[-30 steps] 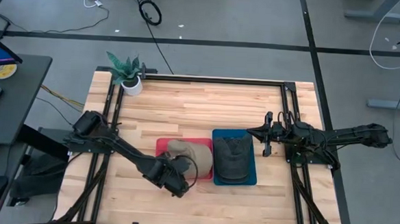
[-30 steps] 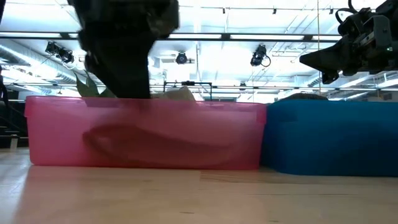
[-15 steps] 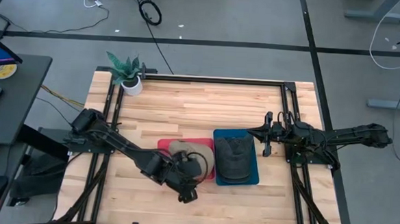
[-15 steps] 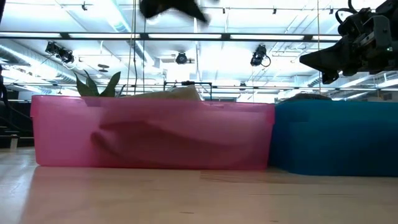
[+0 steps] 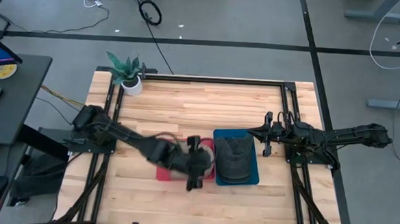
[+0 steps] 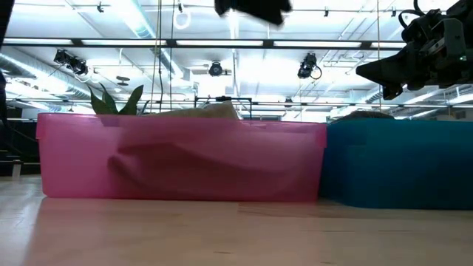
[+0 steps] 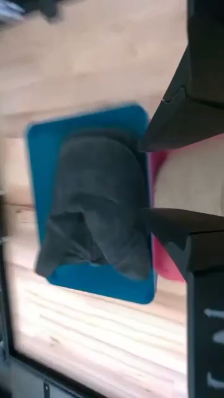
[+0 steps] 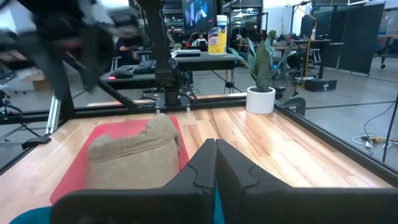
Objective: Pick & Place hat
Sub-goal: Return to Home Position
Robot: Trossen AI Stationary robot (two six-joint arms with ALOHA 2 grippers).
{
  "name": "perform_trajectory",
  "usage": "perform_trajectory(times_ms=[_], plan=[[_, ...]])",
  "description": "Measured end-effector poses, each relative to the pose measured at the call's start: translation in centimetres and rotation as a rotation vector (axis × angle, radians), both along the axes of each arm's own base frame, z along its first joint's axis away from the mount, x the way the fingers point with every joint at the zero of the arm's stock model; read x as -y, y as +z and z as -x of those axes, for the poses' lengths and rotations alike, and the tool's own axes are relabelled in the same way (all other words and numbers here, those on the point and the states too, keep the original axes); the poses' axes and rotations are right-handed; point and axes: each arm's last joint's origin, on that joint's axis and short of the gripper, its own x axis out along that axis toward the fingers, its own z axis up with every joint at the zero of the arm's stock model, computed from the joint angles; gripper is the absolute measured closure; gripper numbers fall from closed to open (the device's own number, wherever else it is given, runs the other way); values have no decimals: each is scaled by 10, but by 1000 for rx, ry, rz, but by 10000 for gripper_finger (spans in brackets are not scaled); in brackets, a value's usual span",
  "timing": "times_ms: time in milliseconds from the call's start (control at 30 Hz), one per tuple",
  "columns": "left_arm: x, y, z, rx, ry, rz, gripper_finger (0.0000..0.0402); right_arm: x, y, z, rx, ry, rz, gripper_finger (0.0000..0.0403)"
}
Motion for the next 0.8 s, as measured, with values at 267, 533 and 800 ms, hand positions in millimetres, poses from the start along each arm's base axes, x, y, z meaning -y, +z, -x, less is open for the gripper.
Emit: perform_trajectory(times_ms=[267,533,800], plan=[[-48,-45,6,-104,-66,51,241,0,0,0,0,0,0,390],[-84,-66,83,191,-174,209,241,0,0,0,0,0,0,390],[-104,-100,164,469,-73,251,241,0,0,0,-1,0,0,390]])
